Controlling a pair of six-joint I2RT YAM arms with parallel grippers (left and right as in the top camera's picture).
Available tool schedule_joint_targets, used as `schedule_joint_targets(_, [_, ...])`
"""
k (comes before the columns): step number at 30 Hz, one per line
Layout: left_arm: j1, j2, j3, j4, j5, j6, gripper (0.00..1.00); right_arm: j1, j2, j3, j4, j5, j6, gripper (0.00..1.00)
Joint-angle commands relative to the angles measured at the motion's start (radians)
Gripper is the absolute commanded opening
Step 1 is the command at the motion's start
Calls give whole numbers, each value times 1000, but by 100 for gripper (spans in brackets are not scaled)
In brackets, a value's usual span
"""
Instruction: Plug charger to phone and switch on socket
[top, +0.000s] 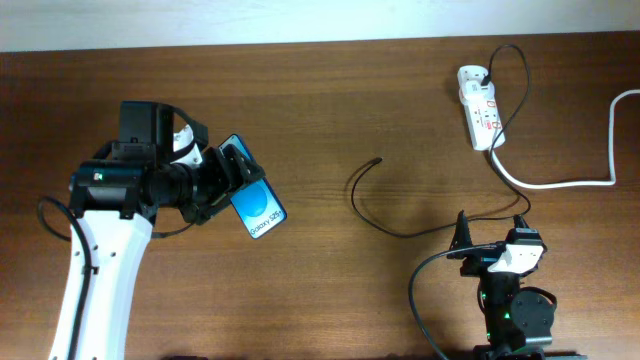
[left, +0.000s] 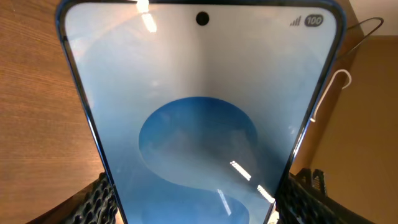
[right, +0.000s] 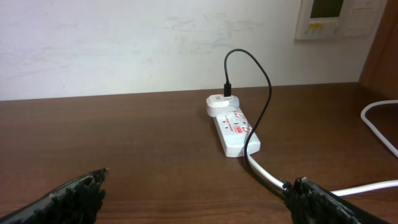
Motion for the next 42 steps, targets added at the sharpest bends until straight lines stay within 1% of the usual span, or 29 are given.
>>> schedule_joint_targets(1, [-1, -20, 21, -2, 52, -29, 31, -3, -8, -7, -4, 9, 8, 98])
schedule_joint_targets(5, [-1, -20, 21, -14, 87, -28, 32, -4, -8, -7, -4, 9, 8, 98])
schedule_joint_targets(10, [-1, 0, 21, -21, 87, -23, 33, -4, -8, -7, -4, 9, 8, 98])
schedule_joint_targets(15, [-1, 130, 21, -36, 89, 30, 33, -3, -8, -7, -4, 9, 8, 98])
schedule_joint_targets(18, [-1, 225, 21, -35, 162, 41, 32, -3, -8, -7, -4, 9, 8, 98])
schedule_joint_targets(22, [-1, 284, 21, -23, 200, 46, 34, -3, -8, -7, -4, 9, 8, 98])
schedule_joint_targets(26, [2, 289, 21, -15, 247, 49, 33, -3, -8, -7, -4, 9, 8, 98])
schedule_joint_targets(42, [2, 289, 21, -16, 252, 49, 33, -4, -8, -7, -4, 9, 8, 98])
